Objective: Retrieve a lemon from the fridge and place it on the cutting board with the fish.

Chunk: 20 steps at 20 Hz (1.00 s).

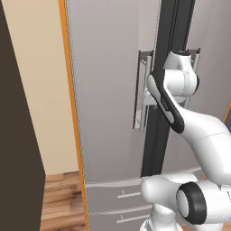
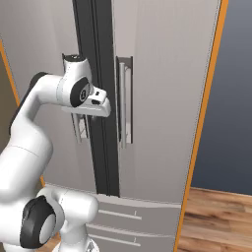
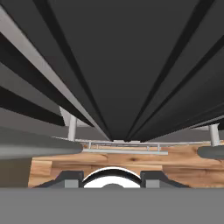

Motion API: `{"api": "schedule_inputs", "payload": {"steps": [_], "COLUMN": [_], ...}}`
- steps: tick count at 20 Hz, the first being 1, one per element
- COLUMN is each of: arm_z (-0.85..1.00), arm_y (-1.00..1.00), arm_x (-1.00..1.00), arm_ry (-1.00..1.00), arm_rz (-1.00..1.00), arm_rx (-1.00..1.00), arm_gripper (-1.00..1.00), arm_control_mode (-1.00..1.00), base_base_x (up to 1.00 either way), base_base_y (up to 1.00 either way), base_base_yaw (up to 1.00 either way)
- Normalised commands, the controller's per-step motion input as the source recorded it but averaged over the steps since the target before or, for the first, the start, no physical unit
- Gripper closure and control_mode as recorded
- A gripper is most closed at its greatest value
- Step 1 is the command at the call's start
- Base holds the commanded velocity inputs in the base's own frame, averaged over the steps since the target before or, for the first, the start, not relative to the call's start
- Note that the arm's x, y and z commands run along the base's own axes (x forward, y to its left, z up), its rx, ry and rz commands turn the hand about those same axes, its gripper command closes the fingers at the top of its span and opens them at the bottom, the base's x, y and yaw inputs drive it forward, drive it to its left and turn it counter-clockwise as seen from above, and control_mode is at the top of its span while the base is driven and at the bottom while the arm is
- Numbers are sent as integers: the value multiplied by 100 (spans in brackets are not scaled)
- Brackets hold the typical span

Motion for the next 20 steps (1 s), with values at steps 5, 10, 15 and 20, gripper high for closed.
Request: {"api": "schedule_inputs", "payload": {"steps": [5, 10, 15, 20], "arm_z": [0, 3, 10, 0], "arm_y": [16, 47, 37, 1], "arm_x": [-9, -4, 0, 16], "arm_ry": [-7, -20, -17, 0], "arm_rz": [0, -6, -12, -5], "arm_rx": [0, -3, -2, 0], "arm_gripper": [-100, -100, -100, -100], "arm_control_mode": [-100, -100, -100, -100], "base_base_x": [0, 0, 0, 0], "base_base_y": [0, 0, 0, 0], "base_base_yaw": [0, 0, 0, 0]}}
